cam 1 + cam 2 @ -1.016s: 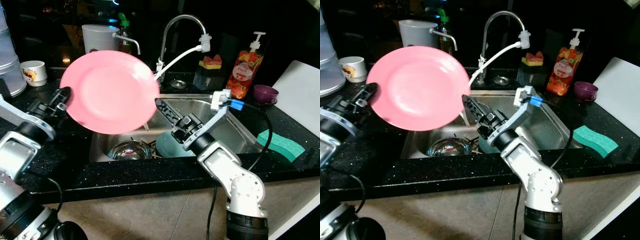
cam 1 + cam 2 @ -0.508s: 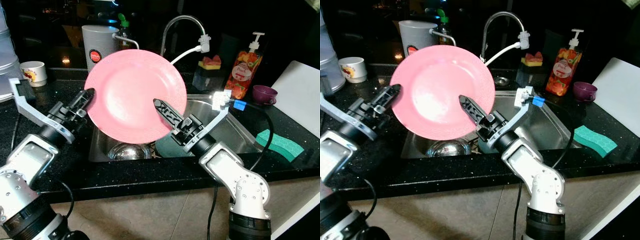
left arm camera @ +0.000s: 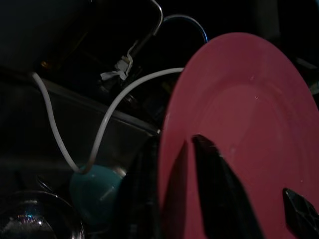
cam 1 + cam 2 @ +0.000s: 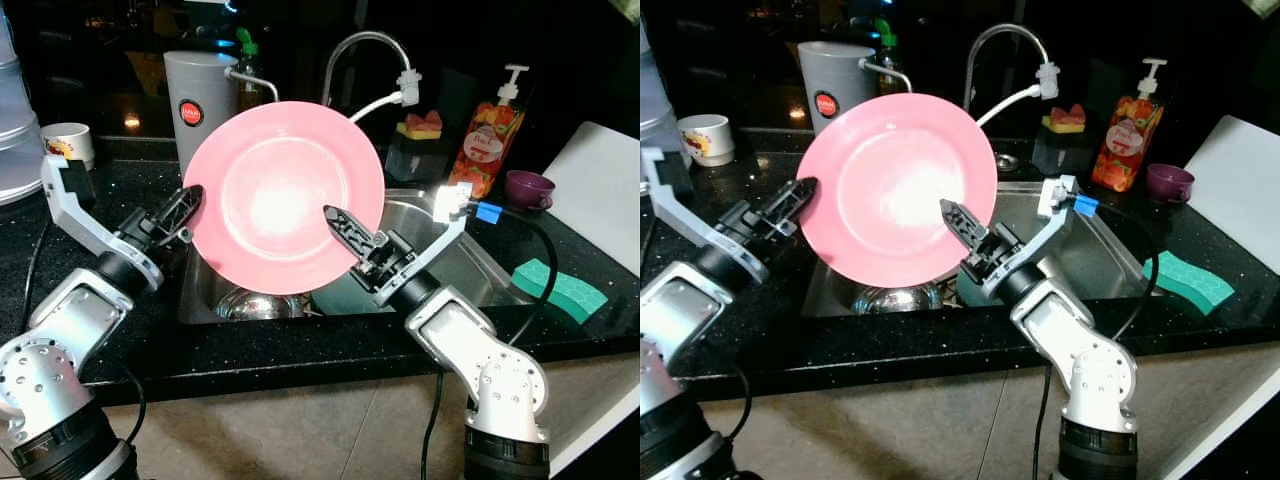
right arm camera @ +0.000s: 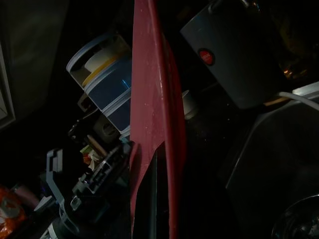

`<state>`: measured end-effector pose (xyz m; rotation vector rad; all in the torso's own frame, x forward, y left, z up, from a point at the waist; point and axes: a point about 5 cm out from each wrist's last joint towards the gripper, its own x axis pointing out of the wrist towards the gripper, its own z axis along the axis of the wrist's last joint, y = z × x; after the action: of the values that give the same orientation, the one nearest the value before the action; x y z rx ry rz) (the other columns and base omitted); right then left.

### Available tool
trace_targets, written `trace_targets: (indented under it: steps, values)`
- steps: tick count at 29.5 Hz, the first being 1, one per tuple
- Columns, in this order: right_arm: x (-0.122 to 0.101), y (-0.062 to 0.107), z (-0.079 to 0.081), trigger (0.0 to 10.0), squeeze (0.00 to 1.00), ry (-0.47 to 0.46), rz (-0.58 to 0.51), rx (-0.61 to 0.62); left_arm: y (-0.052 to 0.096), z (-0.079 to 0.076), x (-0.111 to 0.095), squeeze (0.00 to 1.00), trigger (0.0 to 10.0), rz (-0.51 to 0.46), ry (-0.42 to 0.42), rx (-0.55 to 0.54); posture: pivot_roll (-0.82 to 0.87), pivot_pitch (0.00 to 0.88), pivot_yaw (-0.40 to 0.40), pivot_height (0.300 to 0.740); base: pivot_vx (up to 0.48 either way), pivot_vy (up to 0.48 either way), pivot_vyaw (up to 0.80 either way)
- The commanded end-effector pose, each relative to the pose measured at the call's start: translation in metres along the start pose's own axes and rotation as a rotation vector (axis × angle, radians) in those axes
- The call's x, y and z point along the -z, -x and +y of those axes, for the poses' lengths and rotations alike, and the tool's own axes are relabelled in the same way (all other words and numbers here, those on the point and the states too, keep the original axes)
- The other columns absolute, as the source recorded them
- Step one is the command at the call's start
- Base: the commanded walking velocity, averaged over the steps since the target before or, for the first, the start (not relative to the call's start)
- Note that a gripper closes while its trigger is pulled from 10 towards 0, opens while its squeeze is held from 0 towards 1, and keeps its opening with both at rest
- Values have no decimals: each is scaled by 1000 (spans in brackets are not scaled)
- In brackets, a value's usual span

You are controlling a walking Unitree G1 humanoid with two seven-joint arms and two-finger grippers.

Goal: Kitchen organization

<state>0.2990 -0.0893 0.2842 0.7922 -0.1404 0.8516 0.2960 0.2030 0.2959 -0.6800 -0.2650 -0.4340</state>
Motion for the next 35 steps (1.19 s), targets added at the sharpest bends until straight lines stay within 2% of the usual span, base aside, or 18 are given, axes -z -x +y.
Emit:
trace_targets:
  steps: [1, 3, 4, 5, 7, 9, 11, 13, 16, 18, 19, 21, 26, 28, 29, 30, 32, 35]
  values:
    - [-2, 0, 1, 0, 0, 16, -8, 3, -1, -3, 0, 1000, 10000, 3, -37, 10, 70, 89, -96, 740, 0, 0, 0]
    - [-3, -2, -3, 0, 0, 61, -5, 41, 2, 2, 0, 1000, 10000, 6, -43, -33, 69, 91, -94, 740, 0, 0, 0]
    - [-5, -4, -7, 4353, 0, 96, -11, 77, 6, 6, -3, 0, 10000, -2, -43, -58, 69, 91, -94, 740, 0, 0, 0]
    - [-6, -6, -11, 10000, 0, 117, -19, 111, 9, 9, -5, 0, 10000, -15, -39, -73, 69, 91, -94, 740, 0, 0, 0]
    - [-8, -9, -15, 10000, 0, 127, -33, 137, 12, 11, -9, 0, 10000, -32, -32, -78, 76, 91, -93, 740, 0, 0, 0]
    - [-14, -14, -26, 10000, 0, 132, -75, 213, 18, 13, -16, 0, 10000, -65, -27, -71, 83, 90, -95, 740, 0, 0, 0]
    - [-17, -17, -36, 10000, 0, 169, -93, 280, 21, 15, -18, 0, 10000, -73, -32, -83, 87, 88, -98, 740, 0, 0, 0]
    - [-18, -20, -45, 10000, 0, 250, -88, 364, 23, 20, -20, 0, 10000, -73, -48, -113, 90, 88, -99, 740, 0, 0, 0]
    - [-16, -26, -52, 10000, 0, 299, -75, 411, 26, 23, -20, 0, 10000, -74, -50, -133, 97, 85, -103, 740, 0, 0, 0]
    - [8, -38, -65, 10000, 0, 456, 93, 483, 22, 22, -10, 0, 10000, -6, -124, -149, 103, 80, -111, 740, 0, 0, 0]
    - [8, -38, -65, 10000, 0, 456, 93, 483, 22, 22, -10, 0, 10000, -6, -124, -149, 103, 80, -111, 740, 0, 0, 0]
    - [24, -39, -73, 10000, 0, 517, 177, 501, 16, 20, -2, 0, 10000, 41, -185, -174, 106, 78, -112, 740, 0, 0, 0]
    - [45, -40, -82, 10000, 0, 578, 274, 524, 10, 24, -2, 0, 10000, 18, -146, -209, 106, 78, -112, 740, 0, 0, 0]
    - [54, -39, -85, 10000, 43, 603, 301, 523, 10, 24, -2, 0, 10000, 19, -143, -207, 100, 75, -112, 740, 0, 0, 0]
    - [60, -38, -87, 10000, 455, 603, 312, 526, 9, 24, -2, 0, 10000, 17, -141, -202, 100, 75, -112, 740, 0, 0, 0]
    - [62, -37, -88, 10000, 1000, 609, 313, 529, 9, 24, -2, 0, 10000, 13, -135, -200, 100, 75, -112, 740, 0, 0, 0]
    - [63, -37, -89, 10000, 1000, 616, 311, 526, 8, 24, -3, 0, 10000, 8, -130, -198, 102, 74, -112, 740, 0, 0, 0]
    - [49, -42, -79, 9961, 1000, 632, 191, 485, 7, 23, -1, 0, 10000, 8, -134, -192, 98, 73, -108, 740, 0, 0, 0]
